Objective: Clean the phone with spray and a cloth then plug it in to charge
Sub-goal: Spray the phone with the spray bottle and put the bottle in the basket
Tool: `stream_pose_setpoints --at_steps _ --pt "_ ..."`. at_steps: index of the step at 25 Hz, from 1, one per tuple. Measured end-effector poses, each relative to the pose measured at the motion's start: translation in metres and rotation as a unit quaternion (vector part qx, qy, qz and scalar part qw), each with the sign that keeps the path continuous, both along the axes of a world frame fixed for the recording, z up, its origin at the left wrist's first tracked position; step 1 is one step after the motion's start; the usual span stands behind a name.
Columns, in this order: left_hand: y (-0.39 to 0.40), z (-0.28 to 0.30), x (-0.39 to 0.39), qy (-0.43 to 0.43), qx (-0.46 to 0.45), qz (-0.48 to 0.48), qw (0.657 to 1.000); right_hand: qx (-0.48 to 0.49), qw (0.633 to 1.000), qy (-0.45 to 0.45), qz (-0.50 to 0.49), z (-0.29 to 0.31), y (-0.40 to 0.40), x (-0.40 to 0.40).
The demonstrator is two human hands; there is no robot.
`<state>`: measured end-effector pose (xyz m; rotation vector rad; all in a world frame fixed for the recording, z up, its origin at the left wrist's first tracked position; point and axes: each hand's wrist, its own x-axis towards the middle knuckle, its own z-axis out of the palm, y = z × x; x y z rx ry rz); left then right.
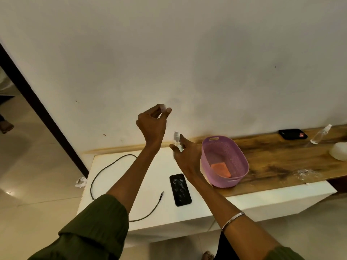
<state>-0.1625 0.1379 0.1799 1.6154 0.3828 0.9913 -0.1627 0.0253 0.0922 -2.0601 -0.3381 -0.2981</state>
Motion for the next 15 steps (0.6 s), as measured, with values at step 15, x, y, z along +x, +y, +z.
stream_pose_setpoints --at_steps 15 --pt "0.042 -0.293 -0.024 0.377 0.136 -0.057 0.914 0.059 0.991 0.092 0.077 -0.139 -0.041 0.044"
